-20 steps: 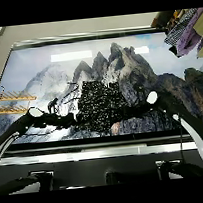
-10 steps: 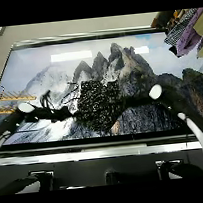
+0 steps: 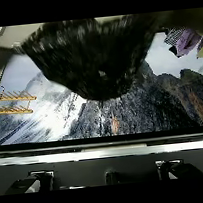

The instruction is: Fold the clothes and pants, and hang the long-sleeved shirts on hangers.

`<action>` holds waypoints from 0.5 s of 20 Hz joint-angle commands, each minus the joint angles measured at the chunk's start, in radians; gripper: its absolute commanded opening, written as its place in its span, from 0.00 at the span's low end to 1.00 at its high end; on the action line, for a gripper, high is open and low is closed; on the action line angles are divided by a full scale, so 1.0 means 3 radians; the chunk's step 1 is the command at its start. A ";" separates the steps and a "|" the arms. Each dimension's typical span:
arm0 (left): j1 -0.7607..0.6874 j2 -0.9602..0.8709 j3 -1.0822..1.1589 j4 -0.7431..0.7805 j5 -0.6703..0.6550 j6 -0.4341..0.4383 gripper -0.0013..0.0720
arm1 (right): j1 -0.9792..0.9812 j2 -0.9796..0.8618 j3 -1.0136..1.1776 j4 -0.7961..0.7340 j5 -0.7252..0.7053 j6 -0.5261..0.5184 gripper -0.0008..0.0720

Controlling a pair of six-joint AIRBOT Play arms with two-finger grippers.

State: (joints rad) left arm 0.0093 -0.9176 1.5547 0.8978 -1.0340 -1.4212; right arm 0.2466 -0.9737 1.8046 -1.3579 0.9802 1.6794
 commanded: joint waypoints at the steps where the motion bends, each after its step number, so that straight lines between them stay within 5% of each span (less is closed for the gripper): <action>1: 0.0027 0.0477 0.0523 0.0278 0.0125 -0.0011 0.04 | 0.0000 0.0477 0.0429 0.0029 0.0170 0.0024 0.05; 5: 0.0027 0.0881 0.0524 0.0332 0.0235 -0.0014 0.04 | 0.0000 0.0889 0.0429 0.0272 0.0182 0.0090 0.05; 10: 0.0025 0.0813 0.0468 0.0337 0.0248 -0.0070 0.05 | 0.0000 0.0665 0.0427 0.0226 0.0202 0.0177 0.05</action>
State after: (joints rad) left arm 0.0162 -0.6724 1.7012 0.9871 -0.9722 -1.4330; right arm 0.2474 -0.7464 1.9282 -1.2858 1.0363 1.7218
